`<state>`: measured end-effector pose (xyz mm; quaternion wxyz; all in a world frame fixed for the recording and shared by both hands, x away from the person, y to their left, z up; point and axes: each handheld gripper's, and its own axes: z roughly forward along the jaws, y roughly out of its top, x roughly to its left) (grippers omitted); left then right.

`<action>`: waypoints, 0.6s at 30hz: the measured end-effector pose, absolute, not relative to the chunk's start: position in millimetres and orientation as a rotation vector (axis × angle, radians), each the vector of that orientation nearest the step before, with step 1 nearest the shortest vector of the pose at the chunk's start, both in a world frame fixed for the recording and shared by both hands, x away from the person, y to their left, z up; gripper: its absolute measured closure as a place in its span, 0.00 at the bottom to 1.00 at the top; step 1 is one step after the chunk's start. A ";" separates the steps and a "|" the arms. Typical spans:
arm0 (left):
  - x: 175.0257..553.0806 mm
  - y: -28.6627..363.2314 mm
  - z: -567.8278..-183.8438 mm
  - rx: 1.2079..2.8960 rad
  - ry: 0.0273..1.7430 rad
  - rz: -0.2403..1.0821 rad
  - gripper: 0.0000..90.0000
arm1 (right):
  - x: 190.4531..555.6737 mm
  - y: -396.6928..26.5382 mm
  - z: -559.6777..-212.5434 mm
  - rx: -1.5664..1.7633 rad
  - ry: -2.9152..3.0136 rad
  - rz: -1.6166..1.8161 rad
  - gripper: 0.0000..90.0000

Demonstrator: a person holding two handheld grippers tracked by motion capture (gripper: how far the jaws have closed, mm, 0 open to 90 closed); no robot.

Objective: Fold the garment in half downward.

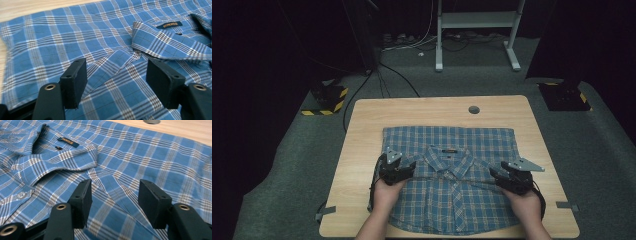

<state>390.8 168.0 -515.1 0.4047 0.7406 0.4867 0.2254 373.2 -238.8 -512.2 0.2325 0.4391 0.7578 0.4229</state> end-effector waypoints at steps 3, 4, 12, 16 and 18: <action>395.4 163.6 -518.2 1.873 1.237 0.551 0.37 | 379.6 -231.9 -513.9 1.208 2.099 1.155 0.50; 396.5 161.9 -518.9 1.876 1.238 0.543 0.37 | 382.2 -228.9 -514.7 1.210 2.104 1.154 0.50; 402.9 151.8 -518.7 1.892 1.225 0.522 0.38 | 396.5 -212.8 -512.5 1.200 2.121 1.161 0.49; 407.3 147.7 -517.2 1.902 1.221 0.525 0.38 | 403.0 -205.4 -512.5 1.200 2.133 1.162 0.50; 410.0 146.9 -517.9 1.903 1.227 0.522 0.38 | 405.5 -201.7 -512.7 1.196 2.137 1.166 0.50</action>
